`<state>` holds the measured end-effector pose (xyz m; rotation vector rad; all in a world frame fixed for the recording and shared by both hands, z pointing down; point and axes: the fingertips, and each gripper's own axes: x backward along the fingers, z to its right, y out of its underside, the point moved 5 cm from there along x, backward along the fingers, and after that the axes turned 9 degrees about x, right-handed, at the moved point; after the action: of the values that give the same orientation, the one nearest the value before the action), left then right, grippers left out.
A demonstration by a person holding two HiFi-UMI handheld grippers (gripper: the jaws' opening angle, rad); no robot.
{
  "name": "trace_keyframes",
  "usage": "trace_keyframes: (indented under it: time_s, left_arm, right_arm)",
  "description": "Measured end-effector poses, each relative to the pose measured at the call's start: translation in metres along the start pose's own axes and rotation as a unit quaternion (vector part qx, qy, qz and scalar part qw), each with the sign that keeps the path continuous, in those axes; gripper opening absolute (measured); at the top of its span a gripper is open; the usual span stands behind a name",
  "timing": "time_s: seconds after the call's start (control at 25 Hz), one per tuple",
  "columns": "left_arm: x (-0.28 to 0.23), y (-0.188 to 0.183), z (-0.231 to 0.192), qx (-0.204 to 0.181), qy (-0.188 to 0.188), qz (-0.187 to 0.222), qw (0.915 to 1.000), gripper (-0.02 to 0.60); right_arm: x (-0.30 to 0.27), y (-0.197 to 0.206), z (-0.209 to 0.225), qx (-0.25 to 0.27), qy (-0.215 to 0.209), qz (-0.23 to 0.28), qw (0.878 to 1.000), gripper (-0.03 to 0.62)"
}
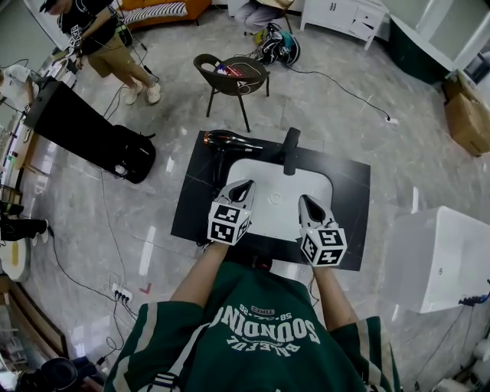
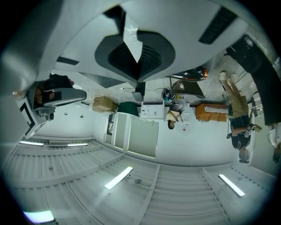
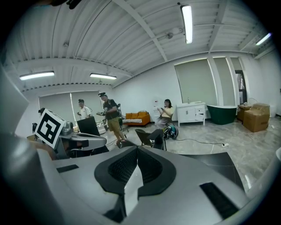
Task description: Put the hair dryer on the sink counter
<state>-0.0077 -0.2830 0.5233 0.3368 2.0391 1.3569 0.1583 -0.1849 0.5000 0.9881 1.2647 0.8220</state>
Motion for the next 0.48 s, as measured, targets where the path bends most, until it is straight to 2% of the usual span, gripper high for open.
trace_keyframes:
  time_s: [0.48]
  left_arm:
    - [-0.0049, -0.0009, 0.0012, -0.005, 0.004, -0.011, 0.9999, 0.011]
  right_arm:
    - [-0.0006, 0.0010, 0.0024, -0.002, -0.003, -0.005, 1.000, 0.043]
